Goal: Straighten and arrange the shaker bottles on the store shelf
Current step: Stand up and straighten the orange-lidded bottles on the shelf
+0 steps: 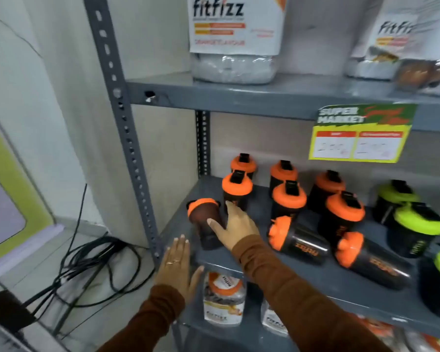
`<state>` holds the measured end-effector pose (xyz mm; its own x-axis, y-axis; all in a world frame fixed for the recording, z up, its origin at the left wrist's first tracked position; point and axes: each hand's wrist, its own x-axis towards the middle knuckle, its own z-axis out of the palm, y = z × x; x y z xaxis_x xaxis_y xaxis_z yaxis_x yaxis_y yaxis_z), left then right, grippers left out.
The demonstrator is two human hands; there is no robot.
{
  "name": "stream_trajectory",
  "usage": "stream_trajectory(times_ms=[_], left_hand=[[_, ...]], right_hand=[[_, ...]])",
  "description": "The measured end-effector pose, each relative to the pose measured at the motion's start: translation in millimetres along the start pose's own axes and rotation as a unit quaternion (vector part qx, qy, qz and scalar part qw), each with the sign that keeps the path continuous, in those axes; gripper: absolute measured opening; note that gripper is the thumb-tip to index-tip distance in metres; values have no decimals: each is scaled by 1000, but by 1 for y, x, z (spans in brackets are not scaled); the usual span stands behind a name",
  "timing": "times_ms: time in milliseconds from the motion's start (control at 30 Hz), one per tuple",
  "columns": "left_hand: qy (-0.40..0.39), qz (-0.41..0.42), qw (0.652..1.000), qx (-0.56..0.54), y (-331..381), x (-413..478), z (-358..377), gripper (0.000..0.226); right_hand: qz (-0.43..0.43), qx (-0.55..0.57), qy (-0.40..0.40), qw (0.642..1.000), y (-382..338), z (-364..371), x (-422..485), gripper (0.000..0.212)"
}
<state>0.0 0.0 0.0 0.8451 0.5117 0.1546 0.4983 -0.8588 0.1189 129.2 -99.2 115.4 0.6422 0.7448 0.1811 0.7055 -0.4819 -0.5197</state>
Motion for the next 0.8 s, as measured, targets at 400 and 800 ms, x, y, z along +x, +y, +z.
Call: stream_trajectory(times_ms=[400, 800], left_hand=[[-83, -25, 995, 41, 0, 23, 7, 75], [-48, -26, 998, 1, -5, 21, 10, 87]], right_hand=[[152, -3, -80, 985, -20, 61, 49, 103], [125, 322, 74, 935, 18, 62, 12, 106]])
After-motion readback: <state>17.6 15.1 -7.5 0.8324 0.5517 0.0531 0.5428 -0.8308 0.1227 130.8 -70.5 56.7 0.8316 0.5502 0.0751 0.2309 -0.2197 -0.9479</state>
